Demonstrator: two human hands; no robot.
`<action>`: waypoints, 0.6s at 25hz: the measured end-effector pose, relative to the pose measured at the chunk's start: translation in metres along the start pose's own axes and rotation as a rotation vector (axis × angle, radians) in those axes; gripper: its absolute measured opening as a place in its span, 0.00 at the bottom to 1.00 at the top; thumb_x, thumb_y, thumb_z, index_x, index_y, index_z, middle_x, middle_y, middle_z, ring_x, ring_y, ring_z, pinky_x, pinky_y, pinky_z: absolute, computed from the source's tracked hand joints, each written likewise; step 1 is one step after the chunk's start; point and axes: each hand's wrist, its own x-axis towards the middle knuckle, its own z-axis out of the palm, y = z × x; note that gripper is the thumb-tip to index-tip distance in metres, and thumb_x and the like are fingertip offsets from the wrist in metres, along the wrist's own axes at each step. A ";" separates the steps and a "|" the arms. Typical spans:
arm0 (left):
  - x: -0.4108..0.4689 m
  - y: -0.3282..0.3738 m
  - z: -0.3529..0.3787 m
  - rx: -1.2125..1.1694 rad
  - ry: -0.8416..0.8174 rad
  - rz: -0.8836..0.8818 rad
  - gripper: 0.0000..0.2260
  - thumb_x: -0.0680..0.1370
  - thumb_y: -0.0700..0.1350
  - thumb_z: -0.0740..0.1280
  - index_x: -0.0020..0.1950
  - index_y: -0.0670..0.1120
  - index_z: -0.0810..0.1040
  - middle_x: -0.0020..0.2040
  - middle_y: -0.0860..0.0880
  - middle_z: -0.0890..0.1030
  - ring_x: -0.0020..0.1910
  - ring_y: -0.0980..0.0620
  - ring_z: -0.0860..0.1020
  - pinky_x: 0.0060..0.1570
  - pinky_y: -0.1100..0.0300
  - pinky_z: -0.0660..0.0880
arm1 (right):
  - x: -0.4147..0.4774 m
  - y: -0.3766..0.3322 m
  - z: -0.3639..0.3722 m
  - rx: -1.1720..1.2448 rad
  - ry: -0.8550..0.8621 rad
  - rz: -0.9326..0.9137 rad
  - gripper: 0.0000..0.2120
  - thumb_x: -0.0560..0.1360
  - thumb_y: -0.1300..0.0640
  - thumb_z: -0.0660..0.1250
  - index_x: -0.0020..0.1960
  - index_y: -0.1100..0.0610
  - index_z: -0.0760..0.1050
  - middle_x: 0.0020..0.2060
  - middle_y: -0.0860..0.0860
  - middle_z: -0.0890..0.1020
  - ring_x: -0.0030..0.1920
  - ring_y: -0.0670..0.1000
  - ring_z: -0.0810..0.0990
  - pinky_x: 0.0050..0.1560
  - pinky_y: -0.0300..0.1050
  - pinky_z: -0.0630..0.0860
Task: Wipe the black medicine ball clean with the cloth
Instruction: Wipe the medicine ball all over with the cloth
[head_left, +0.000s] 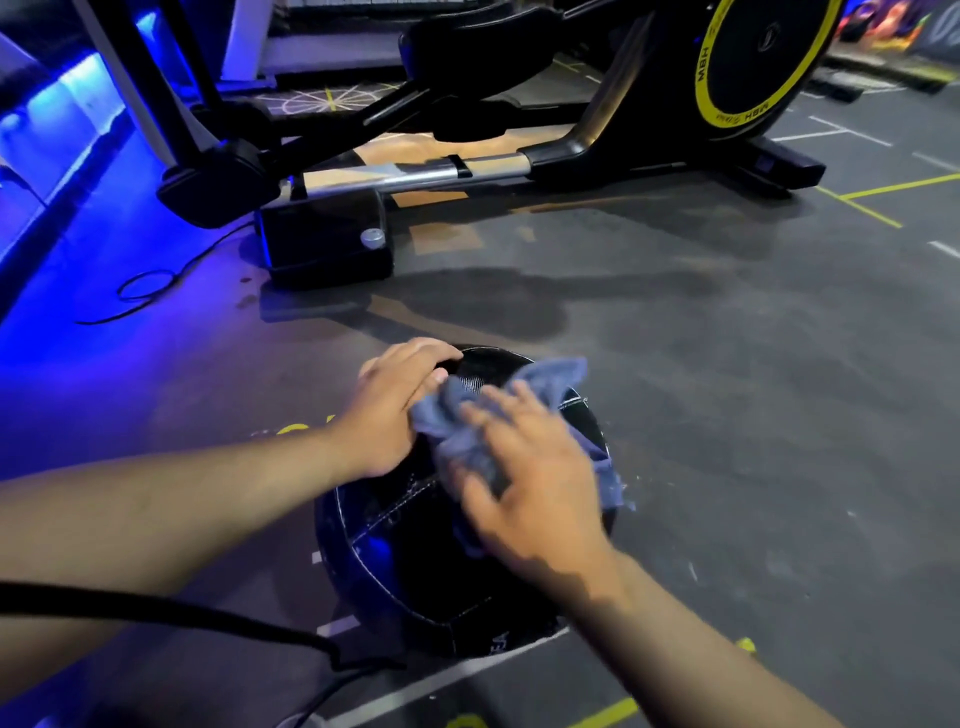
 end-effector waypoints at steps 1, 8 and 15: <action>-0.001 0.001 0.000 -0.020 0.011 0.003 0.18 0.79 0.50 0.54 0.61 0.44 0.78 0.57 0.49 0.80 0.57 0.47 0.76 0.59 0.46 0.72 | -0.005 -0.007 0.009 -0.069 -0.062 -0.116 0.24 0.72 0.50 0.68 0.66 0.56 0.77 0.67 0.54 0.78 0.71 0.58 0.70 0.73 0.54 0.64; -0.017 -0.009 -0.008 -0.195 -0.019 -0.003 0.16 0.81 0.46 0.56 0.62 0.43 0.78 0.61 0.50 0.78 0.63 0.57 0.73 0.65 0.66 0.63 | -0.012 -0.006 0.006 -0.069 -0.059 0.084 0.39 0.65 0.38 0.71 0.71 0.53 0.69 0.78 0.53 0.59 0.80 0.57 0.51 0.77 0.62 0.48; 0.008 0.005 -0.011 -0.470 -0.105 -0.241 0.18 0.76 0.41 0.53 0.54 0.40 0.80 0.58 0.40 0.79 0.56 0.65 0.75 0.62 0.73 0.63 | -0.023 -0.016 0.020 -0.179 -0.082 -0.099 0.34 0.66 0.40 0.68 0.67 0.58 0.75 0.72 0.58 0.71 0.74 0.64 0.64 0.71 0.63 0.65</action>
